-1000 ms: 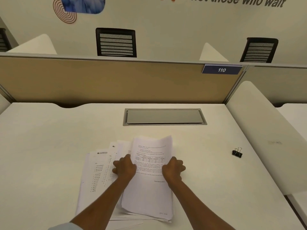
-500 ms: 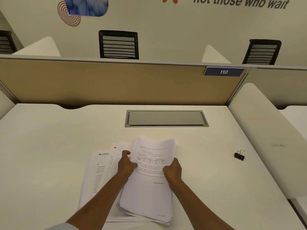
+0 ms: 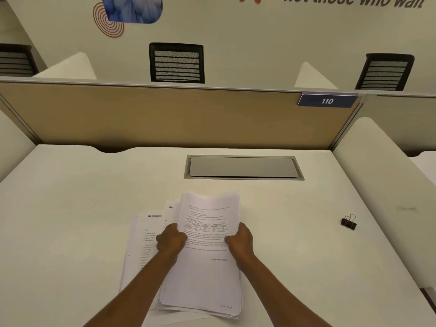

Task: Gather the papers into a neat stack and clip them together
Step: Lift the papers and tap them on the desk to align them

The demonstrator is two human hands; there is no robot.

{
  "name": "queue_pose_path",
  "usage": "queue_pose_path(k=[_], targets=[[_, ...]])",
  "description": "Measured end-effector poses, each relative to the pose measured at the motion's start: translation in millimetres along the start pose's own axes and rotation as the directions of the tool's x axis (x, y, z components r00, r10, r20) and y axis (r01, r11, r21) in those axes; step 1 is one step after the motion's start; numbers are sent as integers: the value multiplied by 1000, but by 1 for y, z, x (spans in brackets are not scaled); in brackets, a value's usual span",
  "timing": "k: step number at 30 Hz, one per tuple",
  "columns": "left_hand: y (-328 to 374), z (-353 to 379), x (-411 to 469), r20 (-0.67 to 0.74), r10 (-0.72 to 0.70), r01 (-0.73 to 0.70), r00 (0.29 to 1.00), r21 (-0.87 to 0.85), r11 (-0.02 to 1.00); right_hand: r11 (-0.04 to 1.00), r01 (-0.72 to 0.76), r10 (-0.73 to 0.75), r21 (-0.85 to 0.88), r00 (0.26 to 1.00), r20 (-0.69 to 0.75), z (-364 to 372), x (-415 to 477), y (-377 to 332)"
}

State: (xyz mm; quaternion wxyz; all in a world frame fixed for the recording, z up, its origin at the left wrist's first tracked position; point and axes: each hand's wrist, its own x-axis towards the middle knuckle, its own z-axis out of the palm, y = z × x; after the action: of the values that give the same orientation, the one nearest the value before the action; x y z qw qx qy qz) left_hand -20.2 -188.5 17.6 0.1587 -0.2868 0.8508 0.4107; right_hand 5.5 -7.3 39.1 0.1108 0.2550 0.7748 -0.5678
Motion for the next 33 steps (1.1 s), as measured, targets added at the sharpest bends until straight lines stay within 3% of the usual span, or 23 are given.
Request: queue_pose_path(k=[3,8,17,21,24,29,33], targets=[[1,1,-5,-43,-3,16,999,298,954,988,-41,35,-150,998,-45,13,2,4],[1,2,-6,-55,26,-5,998,350,937,947,-119,97,-298,991,-88,16,-1,-1],[-11,-12,4,-47,51,-35,998,286,957,973,-124,112,-194,991,-73,25,-2,1],[-19,-14,13,-43,87,-79,995,160,984,870,-165,128,-465,986,-111,28,-9,-2],[-24,-15,17,-25,128,-125,992,91,988,827,-184,143,-532,983,-119,30,-14,-1],[-19,-22,9,-29,152,-151,988,35,988,853,-138,103,-503,990,-96,26,-14,-1],[-13,-27,5,11,48,-47,999,-98,994,913,-129,112,-388,991,-67,22,-12,2]])
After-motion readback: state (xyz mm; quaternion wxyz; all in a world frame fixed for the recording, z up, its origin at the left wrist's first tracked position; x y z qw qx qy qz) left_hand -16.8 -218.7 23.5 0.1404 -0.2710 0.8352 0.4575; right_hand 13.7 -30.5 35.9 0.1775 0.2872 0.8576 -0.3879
